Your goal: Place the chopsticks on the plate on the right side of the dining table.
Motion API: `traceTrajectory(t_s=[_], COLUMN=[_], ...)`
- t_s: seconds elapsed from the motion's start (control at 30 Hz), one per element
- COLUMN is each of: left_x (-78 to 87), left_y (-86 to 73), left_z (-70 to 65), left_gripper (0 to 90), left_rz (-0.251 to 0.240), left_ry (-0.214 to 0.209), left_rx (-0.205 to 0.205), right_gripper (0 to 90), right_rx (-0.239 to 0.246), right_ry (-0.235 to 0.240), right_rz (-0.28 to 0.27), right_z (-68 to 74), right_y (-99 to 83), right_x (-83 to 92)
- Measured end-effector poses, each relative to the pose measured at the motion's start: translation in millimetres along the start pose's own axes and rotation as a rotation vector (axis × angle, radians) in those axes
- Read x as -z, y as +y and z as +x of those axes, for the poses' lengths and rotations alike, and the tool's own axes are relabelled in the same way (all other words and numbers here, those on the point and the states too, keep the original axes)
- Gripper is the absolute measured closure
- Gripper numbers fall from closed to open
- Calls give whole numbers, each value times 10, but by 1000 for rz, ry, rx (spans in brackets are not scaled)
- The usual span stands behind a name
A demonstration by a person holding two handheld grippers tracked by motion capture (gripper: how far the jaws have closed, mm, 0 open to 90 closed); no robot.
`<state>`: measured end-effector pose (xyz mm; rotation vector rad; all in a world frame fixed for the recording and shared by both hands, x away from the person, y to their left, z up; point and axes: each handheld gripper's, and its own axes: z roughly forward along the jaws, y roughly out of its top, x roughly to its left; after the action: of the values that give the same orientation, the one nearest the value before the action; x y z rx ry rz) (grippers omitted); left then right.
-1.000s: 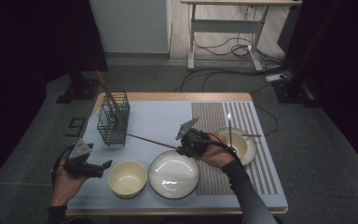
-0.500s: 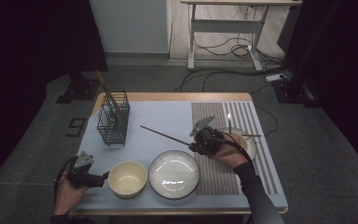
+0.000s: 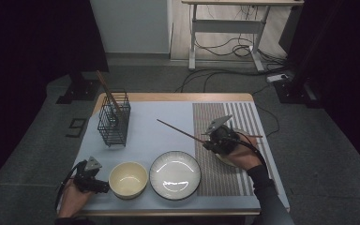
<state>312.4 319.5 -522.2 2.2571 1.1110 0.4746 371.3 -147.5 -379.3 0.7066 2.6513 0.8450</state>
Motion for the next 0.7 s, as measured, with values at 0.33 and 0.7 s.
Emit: traceTrajectory(t_s=[0.33,0.7], left_x=[-20,-22], left_y=[-52,-57], left_z=[40,47], left_gripper=[0,0], left_rz=[-24,-25], left_ry=[-35,-39], left_rx=[42,45], right_gripper=[840,840], right_rx=[-65,-130], right_ry=[-44,-118], right_rz=[-7,-16], right_z=[-119,-265], right_y=[-160,-366], right_x=[137,355])
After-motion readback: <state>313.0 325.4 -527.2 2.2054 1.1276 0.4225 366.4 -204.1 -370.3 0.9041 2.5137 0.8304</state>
